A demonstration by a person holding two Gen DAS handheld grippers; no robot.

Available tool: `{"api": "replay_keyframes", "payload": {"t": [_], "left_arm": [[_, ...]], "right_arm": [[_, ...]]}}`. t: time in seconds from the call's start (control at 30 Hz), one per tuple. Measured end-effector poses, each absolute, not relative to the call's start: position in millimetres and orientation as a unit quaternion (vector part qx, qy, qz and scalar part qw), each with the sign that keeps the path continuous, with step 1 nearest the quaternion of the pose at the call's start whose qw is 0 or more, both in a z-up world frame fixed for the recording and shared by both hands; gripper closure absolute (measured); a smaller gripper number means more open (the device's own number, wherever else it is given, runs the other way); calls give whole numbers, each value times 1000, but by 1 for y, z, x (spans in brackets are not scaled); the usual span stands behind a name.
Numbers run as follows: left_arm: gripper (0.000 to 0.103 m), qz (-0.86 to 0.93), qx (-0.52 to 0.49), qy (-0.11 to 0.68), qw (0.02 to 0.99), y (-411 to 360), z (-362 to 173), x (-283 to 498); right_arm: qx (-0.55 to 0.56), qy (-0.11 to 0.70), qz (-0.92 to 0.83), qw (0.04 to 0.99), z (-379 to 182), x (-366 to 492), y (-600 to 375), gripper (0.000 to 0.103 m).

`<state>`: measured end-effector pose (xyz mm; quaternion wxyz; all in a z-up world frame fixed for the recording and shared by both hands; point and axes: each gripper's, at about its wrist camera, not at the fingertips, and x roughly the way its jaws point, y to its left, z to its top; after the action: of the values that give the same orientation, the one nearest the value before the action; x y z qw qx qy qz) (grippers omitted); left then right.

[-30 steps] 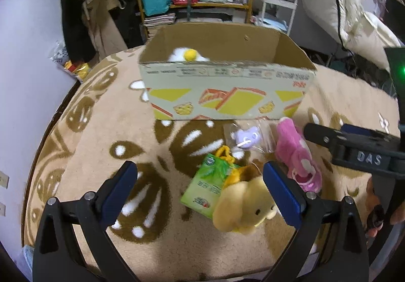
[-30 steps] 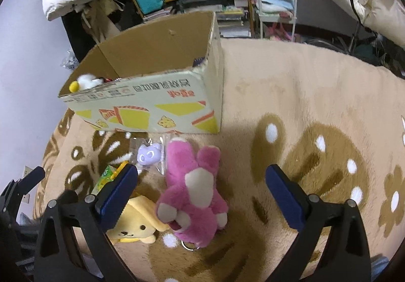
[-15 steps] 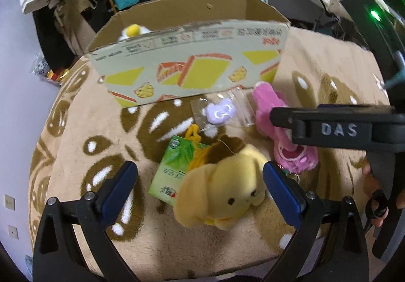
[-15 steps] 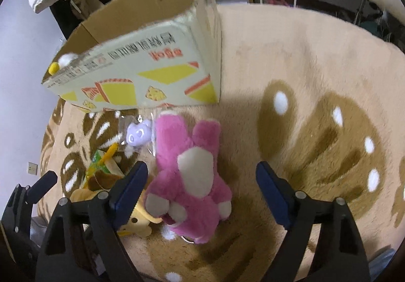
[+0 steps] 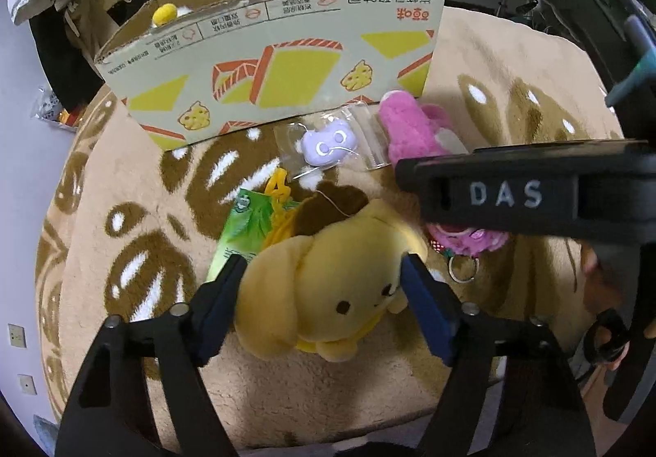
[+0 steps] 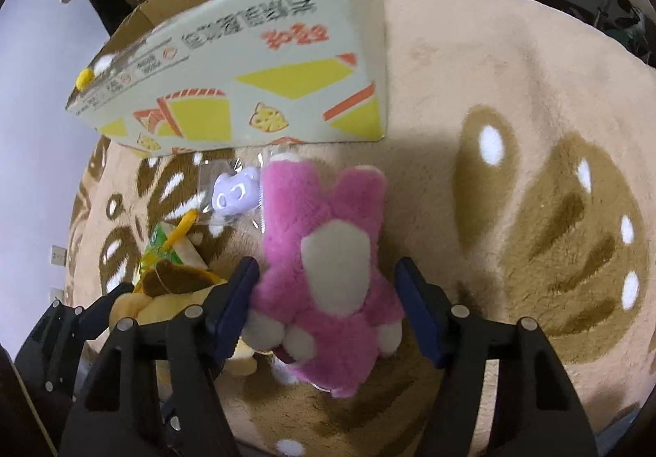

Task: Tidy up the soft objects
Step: 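Grasp yellow dog plush with left tool while right tool grasps pink bear plush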

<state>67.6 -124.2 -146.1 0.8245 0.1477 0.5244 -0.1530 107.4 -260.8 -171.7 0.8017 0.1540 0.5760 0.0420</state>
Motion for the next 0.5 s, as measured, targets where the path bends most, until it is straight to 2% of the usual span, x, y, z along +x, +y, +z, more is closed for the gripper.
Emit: {"api": "replay_keyframes", "payload": {"t": [0.17, 0.23, 0.5], "left_arm": [[37, -156, 134, 536, 819, -122, -150, 68], [39, -156, 135, 536, 819, -123, -150, 68], [39, -155, 121, 542, 817, -120, -150, 68]], "right_arm": [[148, 577, 34, 802, -174, 110, -256, 31], [146, 572, 36, 807, -174, 112, -251, 41], [121, 574, 30, 809, -174, 112, -243, 42]]}}
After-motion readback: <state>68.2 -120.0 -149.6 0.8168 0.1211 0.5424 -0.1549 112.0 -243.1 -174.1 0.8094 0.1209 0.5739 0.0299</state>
